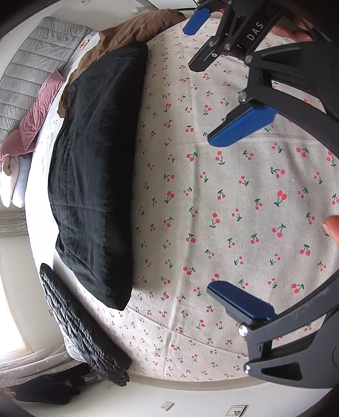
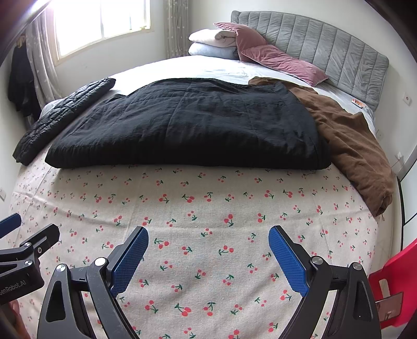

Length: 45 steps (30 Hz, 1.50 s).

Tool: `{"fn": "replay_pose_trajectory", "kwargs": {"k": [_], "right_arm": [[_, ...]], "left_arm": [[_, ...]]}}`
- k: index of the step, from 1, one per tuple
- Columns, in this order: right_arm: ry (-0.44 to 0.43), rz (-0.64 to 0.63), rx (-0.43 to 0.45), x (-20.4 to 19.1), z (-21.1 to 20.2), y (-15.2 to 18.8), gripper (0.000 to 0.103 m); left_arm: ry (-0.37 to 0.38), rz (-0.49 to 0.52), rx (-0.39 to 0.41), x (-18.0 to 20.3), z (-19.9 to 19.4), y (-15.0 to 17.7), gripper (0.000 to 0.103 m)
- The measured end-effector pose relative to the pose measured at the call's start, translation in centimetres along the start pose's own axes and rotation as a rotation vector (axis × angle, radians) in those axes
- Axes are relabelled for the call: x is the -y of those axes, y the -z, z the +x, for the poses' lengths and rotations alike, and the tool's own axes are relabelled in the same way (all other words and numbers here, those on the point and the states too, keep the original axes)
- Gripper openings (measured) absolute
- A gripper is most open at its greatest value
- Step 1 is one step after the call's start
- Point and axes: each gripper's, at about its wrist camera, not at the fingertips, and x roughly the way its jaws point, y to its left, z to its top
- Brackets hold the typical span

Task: Fold large clothes

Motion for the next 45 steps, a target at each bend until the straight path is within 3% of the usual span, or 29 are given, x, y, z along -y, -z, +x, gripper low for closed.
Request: {"fn": "replay_pose_trajectory", "kwargs": {"k": [45], "right_arm": [[0.004, 0.000, 0.000, 0.01, 0.02, 0.15, 0.095]], "left_arm": [[-0.016, 0.011, 0.010, -0.04, -0.33, 0.13, 0.102]]}}
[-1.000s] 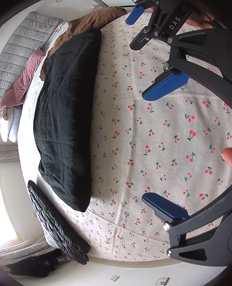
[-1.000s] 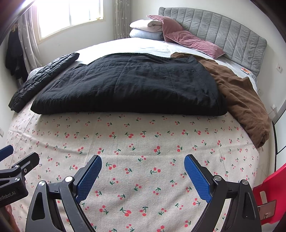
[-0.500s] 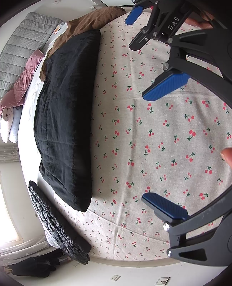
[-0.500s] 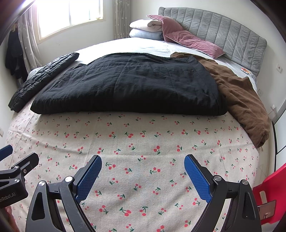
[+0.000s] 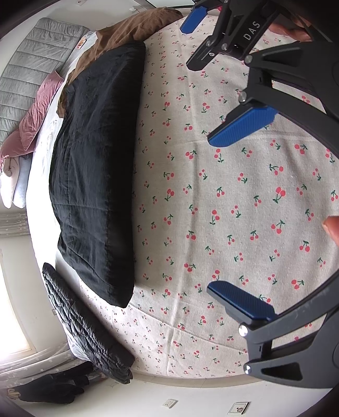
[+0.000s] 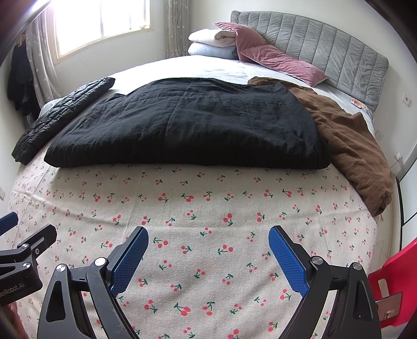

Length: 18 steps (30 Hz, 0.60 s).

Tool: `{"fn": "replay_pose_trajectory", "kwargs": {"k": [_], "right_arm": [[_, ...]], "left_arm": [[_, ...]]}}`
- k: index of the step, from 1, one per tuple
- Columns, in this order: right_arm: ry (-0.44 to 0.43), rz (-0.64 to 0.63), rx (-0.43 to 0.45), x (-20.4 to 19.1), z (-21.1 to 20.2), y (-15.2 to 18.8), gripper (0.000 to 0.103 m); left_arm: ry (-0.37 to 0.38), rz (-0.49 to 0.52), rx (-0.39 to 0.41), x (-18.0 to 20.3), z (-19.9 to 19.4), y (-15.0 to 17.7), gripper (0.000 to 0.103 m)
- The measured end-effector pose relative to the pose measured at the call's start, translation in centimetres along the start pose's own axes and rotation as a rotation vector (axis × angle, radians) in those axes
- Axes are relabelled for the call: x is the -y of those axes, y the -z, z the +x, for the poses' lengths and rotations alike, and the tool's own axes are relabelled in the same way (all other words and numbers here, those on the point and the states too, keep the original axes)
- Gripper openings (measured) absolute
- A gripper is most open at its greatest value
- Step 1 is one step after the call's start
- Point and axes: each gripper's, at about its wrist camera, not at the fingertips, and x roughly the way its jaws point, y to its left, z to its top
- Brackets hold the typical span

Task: Fold large clothes

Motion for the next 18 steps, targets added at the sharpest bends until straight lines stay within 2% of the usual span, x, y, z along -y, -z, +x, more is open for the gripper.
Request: {"fn": "replay_pose_trajectory", "kwargs": {"k": [18], "right_arm": [[0.009, -0.004, 0.012, -0.05, -0.44, -0.15, 0.095]], "left_arm": [[0.011, 0.006, -0.016, 0.13, 0.38, 0.34, 0.102]]}}
